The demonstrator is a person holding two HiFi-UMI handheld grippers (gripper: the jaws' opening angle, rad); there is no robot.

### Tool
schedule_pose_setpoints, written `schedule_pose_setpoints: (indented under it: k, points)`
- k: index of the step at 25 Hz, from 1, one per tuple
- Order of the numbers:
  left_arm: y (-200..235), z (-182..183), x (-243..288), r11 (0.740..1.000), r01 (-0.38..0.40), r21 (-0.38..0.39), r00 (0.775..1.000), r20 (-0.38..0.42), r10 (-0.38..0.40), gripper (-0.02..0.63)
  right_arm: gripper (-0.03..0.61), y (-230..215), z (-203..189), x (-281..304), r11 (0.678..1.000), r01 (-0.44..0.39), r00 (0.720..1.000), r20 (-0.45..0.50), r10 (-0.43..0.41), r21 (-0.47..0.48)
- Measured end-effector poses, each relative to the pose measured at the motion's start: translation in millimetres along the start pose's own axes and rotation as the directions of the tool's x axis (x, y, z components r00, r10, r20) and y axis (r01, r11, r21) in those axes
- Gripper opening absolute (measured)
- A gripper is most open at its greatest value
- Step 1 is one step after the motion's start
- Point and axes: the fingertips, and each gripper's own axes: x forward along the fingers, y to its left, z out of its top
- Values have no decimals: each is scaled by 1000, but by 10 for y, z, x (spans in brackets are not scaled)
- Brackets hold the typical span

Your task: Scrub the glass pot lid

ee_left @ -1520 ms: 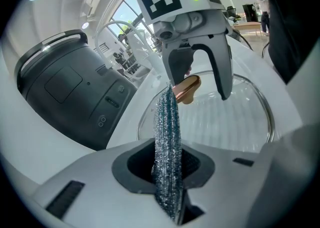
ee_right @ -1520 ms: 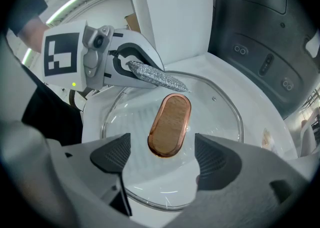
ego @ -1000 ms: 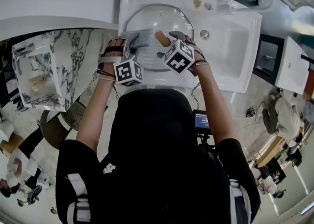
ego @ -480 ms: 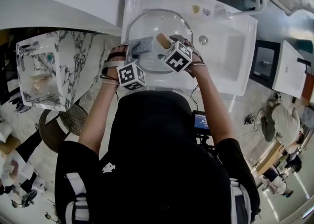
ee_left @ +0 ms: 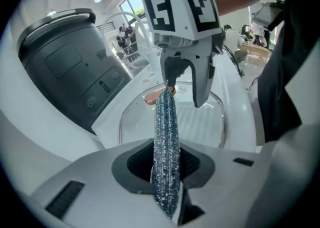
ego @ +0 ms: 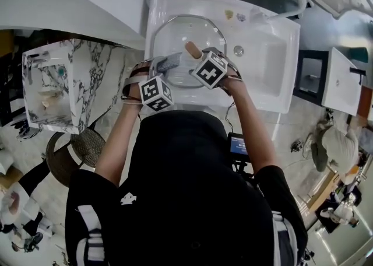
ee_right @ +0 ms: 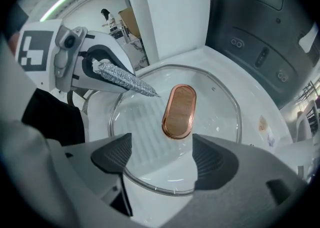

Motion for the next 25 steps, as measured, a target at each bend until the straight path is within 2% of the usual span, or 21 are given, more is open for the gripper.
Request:
schedule_pose_setpoints:
  k: [5, 7, 14, 17, 20, 22, 25]
  points:
    - [44, 99, -108, 999, 1, -34, 1000, 28, 0, 71, 367, 8, -47, -138, 999, 20, 1000, 8, -20, 31]
    - [91, 166, -166, 999, -4, -44, 999, 43, 5, 71, 271, -3, -23, -243, 998, 48, 998, 26, -49, 33]
    - [419, 495, -529, 991, -50, -125, 990, 126, 66, 71, 232, -106, 224, -700, 989, 132, 980, 141, -140, 61]
    - [587, 632, -694, 988, -85, -133, 983, 150, 105, 71, 203, -197, 352, -935, 981, 179, 963, 191, -190, 76]
    - [759, 748, -879, 983, -124, -136, 975, 168, 146, 71, 96, -302, 506, -1215, 961, 266, 930, 241, -277, 79]
    - [892, 853, -1007, 977, -146, -154, 965, 195, 175, 71, 40, -387, 638, -1426, 941, 328, 893, 296, -338, 85]
    - [1096, 1042, -1211, 965, -159, -208, 945, 252, 210, 71, 2, -470, 867, -1787, 919, 373, 832, 391, -394, 132]
